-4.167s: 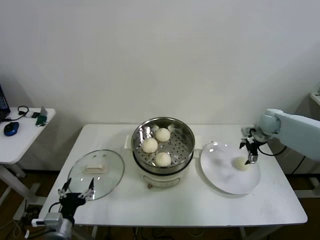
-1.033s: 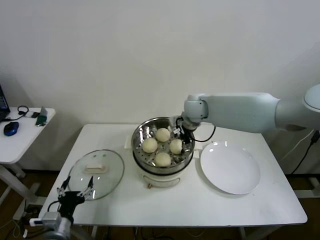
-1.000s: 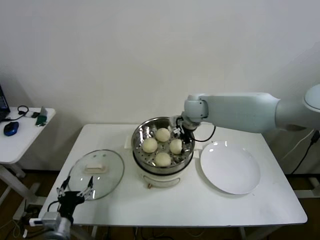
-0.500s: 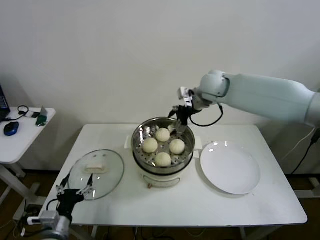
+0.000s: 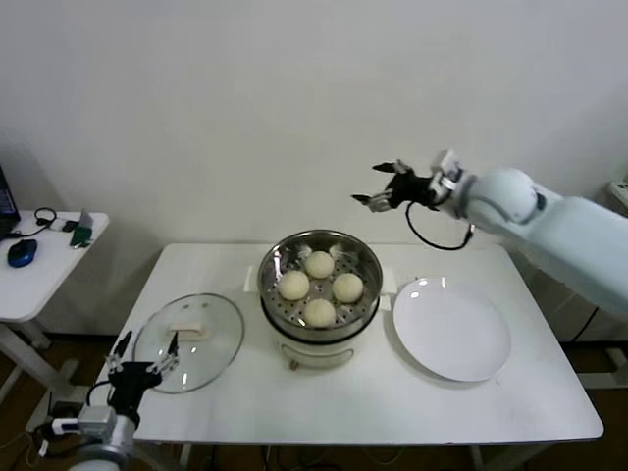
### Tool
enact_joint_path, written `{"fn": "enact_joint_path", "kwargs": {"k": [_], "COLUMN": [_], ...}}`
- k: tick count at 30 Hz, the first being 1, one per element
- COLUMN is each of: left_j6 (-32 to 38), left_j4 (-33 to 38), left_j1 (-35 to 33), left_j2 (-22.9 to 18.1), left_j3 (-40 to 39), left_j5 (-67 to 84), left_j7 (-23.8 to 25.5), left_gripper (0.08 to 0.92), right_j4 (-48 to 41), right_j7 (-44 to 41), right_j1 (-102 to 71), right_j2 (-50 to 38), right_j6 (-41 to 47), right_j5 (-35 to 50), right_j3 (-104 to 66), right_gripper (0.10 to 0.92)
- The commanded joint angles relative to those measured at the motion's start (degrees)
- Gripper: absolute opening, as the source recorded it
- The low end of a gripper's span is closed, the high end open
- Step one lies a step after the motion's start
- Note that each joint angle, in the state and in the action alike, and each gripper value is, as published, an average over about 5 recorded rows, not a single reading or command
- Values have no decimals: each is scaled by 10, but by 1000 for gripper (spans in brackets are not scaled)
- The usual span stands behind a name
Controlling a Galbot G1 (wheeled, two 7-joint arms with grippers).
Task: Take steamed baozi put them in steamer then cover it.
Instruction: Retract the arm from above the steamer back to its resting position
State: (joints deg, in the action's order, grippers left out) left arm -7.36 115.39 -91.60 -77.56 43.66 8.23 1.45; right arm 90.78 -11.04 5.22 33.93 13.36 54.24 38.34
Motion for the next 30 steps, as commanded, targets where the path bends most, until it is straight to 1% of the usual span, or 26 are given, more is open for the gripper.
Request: {"fn": "enact_joint_path", "kwargs": {"k": [1, 5, 8, 12, 16, 20, 24, 27, 30], "left_j6": [31, 60, 88, 121, 128, 122, 110, 103, 100], "left_j4": [9, 12, 12, 16, 14, 1, -20, -50, -96], "left_j1": [1, -1, -3, -11, -21, -26, -24, -18, -6], "left_j2": [0, 3, 9, 27, 47, 57, 58, 56, 51], "left_j3": [-3, -2, -1, -3, -8, -10, -18, -28, -40], "left_j5": [-68, -130, -222, -365, -505, -585, -665, -743, -805], "left_j7": [-17, -30, -53, -93, -142, -172, -192, -202, -202], "left_gripper": [823, 823, 823, 823, 823, 823, 823, 823, 823], "right_j4": [105, 127, 150, 177, 184, 181, 179, 182, 183], "right_j7": [104, 77, 59, 53, 54, 51, 48, 48, 49], "right_j1": [-666, -805, -892, -968, -1001, -1026, -1035, -1034, -1030], "right_j2": [-36, 58, 124, 195, 256, 297, 326, 342, 353], "right_j6": [-105, -156, -182, -211, -238, -260, -281, -285, -286], "right_j5": [-80, -127, -165, -191, -207, -216, -227, -230, -237], "right_j3": [-611, -723, -770, -790, -788, -776, -764, -756, -747], "right_gripper": [823, 823, 823, 823, 823, 823, 823, 823, 823]}}
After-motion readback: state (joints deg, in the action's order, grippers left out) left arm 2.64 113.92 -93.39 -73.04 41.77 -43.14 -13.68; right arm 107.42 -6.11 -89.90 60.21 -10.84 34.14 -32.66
